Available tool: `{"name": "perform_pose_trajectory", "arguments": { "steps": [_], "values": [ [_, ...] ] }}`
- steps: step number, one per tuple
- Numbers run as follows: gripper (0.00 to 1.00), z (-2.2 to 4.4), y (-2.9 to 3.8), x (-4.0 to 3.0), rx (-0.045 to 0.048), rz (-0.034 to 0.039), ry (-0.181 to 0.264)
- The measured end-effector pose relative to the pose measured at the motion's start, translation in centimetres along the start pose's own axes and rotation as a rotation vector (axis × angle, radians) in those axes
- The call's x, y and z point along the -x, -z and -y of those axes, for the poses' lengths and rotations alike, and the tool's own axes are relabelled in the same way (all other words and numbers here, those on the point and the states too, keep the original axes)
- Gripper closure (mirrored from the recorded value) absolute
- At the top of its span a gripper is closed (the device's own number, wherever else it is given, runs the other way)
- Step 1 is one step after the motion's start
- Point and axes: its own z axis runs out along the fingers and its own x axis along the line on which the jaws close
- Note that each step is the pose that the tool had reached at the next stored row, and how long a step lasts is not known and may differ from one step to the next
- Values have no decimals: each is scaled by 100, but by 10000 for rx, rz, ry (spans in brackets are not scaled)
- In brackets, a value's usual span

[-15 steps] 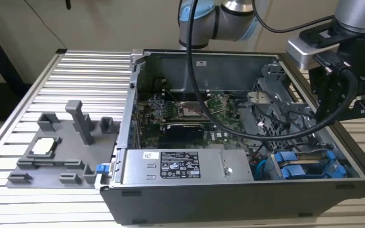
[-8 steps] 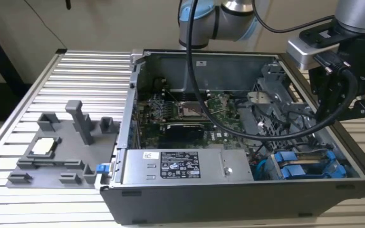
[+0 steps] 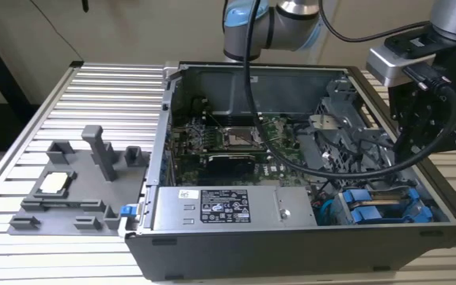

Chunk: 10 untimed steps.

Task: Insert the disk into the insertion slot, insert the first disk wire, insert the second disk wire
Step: 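Insert the first disk wire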

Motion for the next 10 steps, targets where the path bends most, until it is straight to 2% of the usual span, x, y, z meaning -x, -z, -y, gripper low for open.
{"name": "perform_pose_trajectory", "arguments": {
  "steps": [3,5,10],
  "values": [
    [81,37,-13,-44,278,25,0],
    [81,55,-19,-79,430,40,0],
    [81,83,-32,-177,712,67,-1]
  ]
}}
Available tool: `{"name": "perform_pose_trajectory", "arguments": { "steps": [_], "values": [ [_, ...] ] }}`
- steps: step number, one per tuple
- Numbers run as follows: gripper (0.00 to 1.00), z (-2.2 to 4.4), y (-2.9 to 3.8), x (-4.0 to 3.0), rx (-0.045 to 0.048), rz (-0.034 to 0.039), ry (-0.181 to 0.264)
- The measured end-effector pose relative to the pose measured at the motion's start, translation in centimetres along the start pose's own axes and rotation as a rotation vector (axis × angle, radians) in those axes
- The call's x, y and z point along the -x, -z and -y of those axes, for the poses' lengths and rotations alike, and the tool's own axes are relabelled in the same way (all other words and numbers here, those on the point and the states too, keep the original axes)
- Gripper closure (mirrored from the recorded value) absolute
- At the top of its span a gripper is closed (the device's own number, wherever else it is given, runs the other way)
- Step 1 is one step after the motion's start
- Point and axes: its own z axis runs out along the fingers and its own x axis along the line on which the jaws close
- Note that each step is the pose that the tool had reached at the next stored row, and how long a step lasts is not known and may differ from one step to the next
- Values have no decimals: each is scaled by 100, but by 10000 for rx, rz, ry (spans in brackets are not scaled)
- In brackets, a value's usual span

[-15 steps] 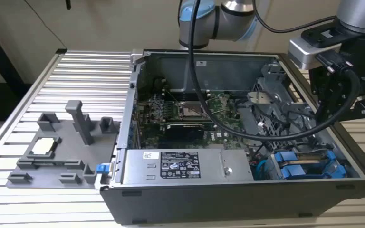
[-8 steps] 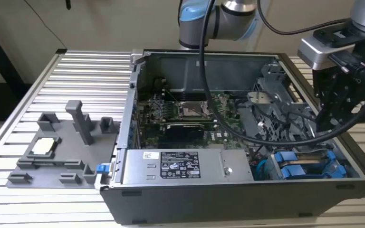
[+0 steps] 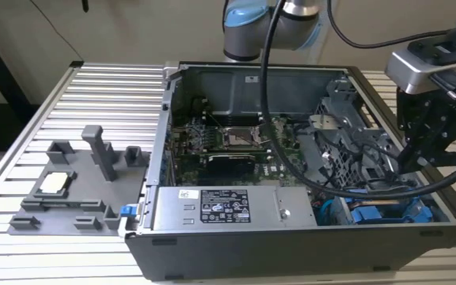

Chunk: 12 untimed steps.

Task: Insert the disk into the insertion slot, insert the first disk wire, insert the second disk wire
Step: 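Insert the first disk wire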

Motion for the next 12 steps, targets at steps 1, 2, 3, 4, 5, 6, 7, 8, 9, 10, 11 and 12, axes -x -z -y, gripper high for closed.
{"name": "perform_pose_trajectory", "arguments": {
  "steps": [1,2,3,4,5,6,7,8,9,10,11,12],
  "values": [
    [81,7,-3,-15,25,2,-1],
    [81,15,-10,-24,36,3,-6],
    [81,23,-18,-29,39,3,-16],
    [81,30,-26,-31,40,2,-34],
    [81,36,-33,-32,41,0,-56],
    [81,43,-41,-34,42,-6,-84],
    [81,49,-49,-34,43,-9,-113],
    [81,54,-58,-35,43,-12,-144],
    [81,58,-68,-35,44,-17,-177],
    [81,63,-80,-36,45,-20,-210],
    [81,67,-93,-36,46,-23,-245],
    [81,71,-106,-37,48,-28,-283]
  ]
}}
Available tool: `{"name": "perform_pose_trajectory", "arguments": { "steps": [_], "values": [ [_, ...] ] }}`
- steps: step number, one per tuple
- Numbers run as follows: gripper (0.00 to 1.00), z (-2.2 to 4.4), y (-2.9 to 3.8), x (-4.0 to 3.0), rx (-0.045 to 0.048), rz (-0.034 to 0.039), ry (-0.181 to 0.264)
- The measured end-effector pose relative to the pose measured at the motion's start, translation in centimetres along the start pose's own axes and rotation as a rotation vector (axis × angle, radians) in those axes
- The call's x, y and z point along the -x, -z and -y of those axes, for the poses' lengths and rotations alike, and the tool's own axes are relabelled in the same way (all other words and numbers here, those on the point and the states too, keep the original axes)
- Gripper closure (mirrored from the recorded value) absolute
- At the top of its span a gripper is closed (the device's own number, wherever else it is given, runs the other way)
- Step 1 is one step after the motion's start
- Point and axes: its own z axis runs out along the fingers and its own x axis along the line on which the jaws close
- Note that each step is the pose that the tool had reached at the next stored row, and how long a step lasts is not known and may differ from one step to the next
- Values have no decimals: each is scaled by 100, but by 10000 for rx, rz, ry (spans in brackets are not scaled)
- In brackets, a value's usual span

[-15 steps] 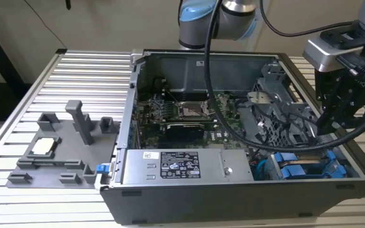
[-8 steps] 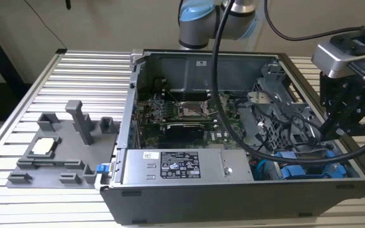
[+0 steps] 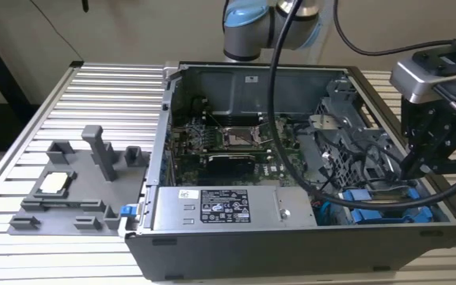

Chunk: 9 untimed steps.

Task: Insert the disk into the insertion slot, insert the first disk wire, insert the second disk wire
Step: 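Insert the first disk wire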

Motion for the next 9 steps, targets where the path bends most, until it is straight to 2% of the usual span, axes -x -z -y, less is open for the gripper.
{"name": "perform_pose_trajectory", "arguments": {
  "steps": [2,3,7,9],
  "values": [
    [81,7,-22,-1,21,-5,-50],
    [81,13,-30,-1,61,-3,-57],
    [81,55,-62,-4,264,17,-60],
    [81,67,-71,-5,396,34,-62]
  ]
}}
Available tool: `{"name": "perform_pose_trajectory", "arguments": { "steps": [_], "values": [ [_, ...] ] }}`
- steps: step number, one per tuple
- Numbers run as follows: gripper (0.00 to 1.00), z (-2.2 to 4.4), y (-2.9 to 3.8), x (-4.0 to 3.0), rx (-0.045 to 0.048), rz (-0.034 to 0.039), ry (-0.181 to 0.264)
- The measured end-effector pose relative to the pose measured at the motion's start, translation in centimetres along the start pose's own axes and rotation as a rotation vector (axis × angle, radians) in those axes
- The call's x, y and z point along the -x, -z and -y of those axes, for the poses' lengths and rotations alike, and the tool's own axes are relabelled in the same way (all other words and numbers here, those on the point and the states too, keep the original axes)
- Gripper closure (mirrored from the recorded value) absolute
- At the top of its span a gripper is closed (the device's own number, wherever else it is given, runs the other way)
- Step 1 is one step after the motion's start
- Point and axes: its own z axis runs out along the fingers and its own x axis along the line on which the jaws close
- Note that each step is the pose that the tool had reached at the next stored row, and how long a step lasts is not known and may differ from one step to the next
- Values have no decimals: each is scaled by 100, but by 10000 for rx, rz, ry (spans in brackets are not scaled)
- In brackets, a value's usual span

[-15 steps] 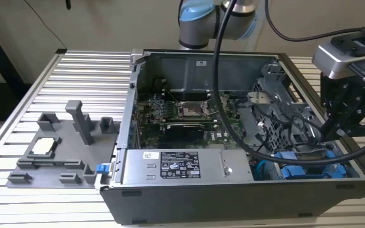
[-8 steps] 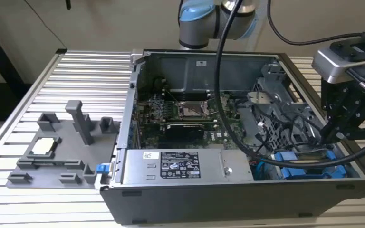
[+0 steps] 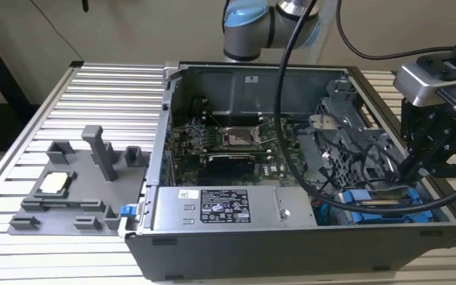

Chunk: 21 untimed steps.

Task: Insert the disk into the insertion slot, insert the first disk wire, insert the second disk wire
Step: 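Insert the first disk wire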

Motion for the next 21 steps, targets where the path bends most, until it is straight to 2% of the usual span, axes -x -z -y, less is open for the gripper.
{"name": "perform_pose_trajectory", "arguments": {
  "steps": [2,4,6,9,12,14,18,21],
  "values": [
    [81,3,-5,0,153,28,-7],
    [81,6,-10,-1,238,79,-19],
    [81,7,-18,-1,248,171,-55],
    [81,7,-39,-1,247,242,-207],
    [81,7,-55,-1,237,396,-335],
    [81,22,-65,-11,269,444,-348],
    [81,86,-82,-47,553,460,-355],
    [81,110,-105,-71,688,479,-358]
  ]
}}
